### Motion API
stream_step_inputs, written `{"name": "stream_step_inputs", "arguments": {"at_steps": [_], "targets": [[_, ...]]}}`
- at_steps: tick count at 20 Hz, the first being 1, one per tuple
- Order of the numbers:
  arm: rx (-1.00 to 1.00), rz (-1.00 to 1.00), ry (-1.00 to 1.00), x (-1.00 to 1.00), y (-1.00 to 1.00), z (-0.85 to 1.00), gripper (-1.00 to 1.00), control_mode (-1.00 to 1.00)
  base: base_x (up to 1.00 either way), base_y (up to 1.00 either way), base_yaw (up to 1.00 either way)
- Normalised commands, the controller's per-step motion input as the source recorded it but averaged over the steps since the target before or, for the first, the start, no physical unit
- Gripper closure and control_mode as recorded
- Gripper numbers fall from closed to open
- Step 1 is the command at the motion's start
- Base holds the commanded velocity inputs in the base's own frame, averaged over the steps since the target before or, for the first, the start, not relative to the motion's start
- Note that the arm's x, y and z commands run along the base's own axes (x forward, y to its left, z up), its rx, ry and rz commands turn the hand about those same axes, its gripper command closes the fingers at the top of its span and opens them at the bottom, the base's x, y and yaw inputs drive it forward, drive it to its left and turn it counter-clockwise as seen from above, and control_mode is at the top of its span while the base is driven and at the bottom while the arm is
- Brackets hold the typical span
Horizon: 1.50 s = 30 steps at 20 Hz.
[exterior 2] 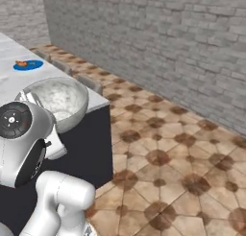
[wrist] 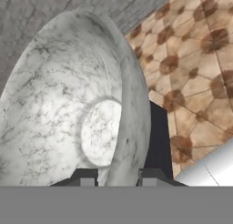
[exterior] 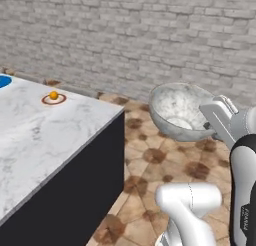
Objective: Take the smaller bowl and place it next to the appetizer plate on the dining counter , and place the larger bowl next to the plate with cooked food.
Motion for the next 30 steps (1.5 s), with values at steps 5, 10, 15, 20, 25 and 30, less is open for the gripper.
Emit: {"name": "stream_step_inputs", "arguments": {"at_steps": [5, 10, 15, 20, 25, 30], "targets": [[0.0, 0.0, 0.0, 0.0, 0.0, 0.0, 1.0, 1.0, 0.73, -1.0, 0.3], [0.0, 0.0, 0.0, 0.0, 0.0, 0.0, 1.0, 1.0, 0.73, -1.0, 0.32], [0.0, 0.0, 0.0, 0.0, 0.0, 0.0, 1.0, 1.0, 0.71, -1.0, 0.34], [0.0, 0.0, 0.0, 0.0, 0.0, 0.0, 1.0, 1.0, 0.72, -1.0, 0.38], [0.0, 0.0, 0.0, 0.0, 0.0, 0.0, 1.0, 1.0, 0.77, -1.0, 0.45], [0.0, 0.0, 0.0, 0.0, 0.0, 0.0, 1.0, 1.0, 0.73, -1.0, 0.49]]}}
